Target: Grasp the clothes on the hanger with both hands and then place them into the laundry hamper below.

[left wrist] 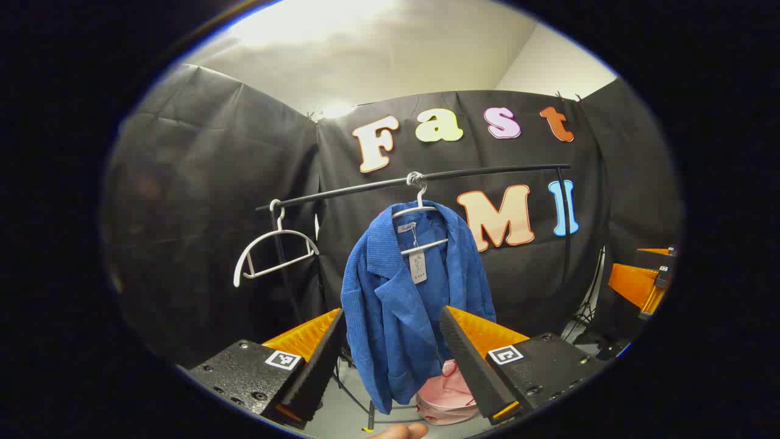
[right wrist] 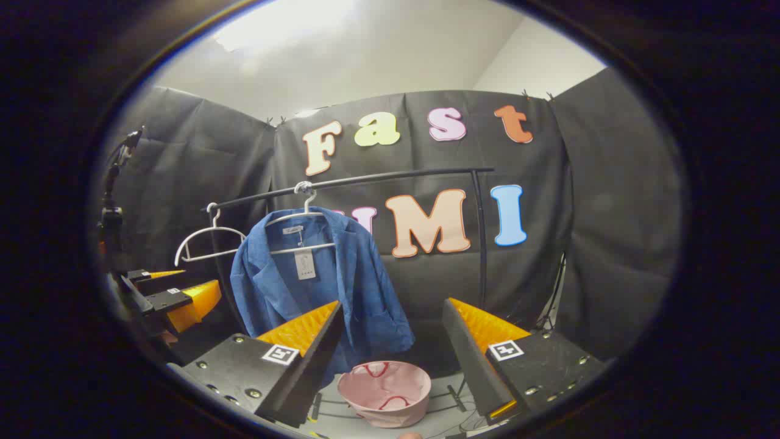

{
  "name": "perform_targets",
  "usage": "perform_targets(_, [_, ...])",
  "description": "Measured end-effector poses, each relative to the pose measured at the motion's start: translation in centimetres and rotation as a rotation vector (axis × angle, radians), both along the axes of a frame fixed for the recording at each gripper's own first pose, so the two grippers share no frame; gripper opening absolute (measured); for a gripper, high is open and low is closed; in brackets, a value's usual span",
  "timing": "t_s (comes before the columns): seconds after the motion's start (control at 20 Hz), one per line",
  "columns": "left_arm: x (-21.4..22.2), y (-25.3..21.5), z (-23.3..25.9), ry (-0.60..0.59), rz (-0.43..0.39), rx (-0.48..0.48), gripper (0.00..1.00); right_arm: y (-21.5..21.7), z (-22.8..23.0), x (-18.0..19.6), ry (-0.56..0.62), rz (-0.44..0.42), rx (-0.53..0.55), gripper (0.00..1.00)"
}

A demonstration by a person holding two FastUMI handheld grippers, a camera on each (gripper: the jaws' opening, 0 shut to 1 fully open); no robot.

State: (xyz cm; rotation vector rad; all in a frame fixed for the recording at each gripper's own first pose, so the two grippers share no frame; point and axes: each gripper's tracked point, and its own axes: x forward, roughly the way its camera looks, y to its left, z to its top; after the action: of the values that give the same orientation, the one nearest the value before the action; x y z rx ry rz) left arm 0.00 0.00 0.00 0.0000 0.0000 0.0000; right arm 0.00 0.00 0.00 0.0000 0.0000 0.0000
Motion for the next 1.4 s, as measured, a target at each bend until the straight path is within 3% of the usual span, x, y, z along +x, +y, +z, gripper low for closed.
perform_targets(0.1, [-0.1,-1.1,0.0,-0.005,-0.041,-0.015,0.95,-1.3,0.3,0.0,-0.024,-0.020,-0.027,0.97])
perform_targets(0.2, [0.4,-2.2,0.0,-0.016,-0.078,-0.022,1.00,-2.5,-0.2,0.0,-0.018,-0.049,-0.053,0.97])
perform_targets(0.25, [0.6,-2.7,-0.5,0.003,-0.094,-0.019,1.00,-3.0,-0.2,-0.3,-0.014,-0.059,-0.049,0.93])
perform_targets(0.3, [0.7,-3.3,-0.7,0.010,-0.112,-0.020,1.00,-3.7,0.1,-0.6,-0.020,-0.078,-0.033,0.98])
perform_targets(0.5, [1.2,-5.8,-0.2,0.020,-0.191,-0.025,1.00,-5.6,1.6,-1.9,-0.057,-0.129,0.041,0.98])
perform_targets(0.55, [1.3,-6.1,-0.1,0.019,-0.202,-0.020,1.00,-6.0,1.6,-2.0,-0.057,-0.140,0.044,0.94])
perform_targets(0.65, [1.4,-6.8,0.1,0.016,-0.227,-0.009,1.00,-6.8,1.9,-2.4,-0.066,-0.172,0.048,0.97])
perform_targets(0.75, [1.9,-6.9,0.1,0.017,-0.233,-0.009,0.95,-7.8,1.9,-2.8,-0.076,-0.215,0.051,0.92])
perform_targets(0.85, [2.4,-7.0,-0.1,0.026,-0.236,-0.015,0.95,-7.8,1.2,-2.7,-0.062,-0.231,0.042,0.97])
perform_targets(0.9, [2.8,-6.8,-0.2,0.027,-0.232,-0.014,0.95,-7.4,0.8,-2.7,-0.050,-0.227,0.042,0.93])
perform_targets(0.95, [3.3,-6.9,-0.3,0.027,-0.234,-0.013,1.00,-7.2,0.6,-2.5,-0.044,-0.223,0.043,0.97])
perform_targets(1.1, [4.3,-7.1,-0.4,0.027,-0.243,-0.002,1.00,-7.5,0.2,-2.0,-0.029,-0.218,0.039,0.93])
perform_targets(1.35, [6.7,-7.4,-1.2,0.039,-0.249,0.003,1.00,-7.5,-0.2,-1.5,-0.017,-0.234,0.054,0.97])
perform_targets(1.4, [7.2,-7.4,-1.4,0.048,-0.251,-0.009,0.95,-7.4,-0.5,-0.6,-0.008,-0.234,0.057,0.97])
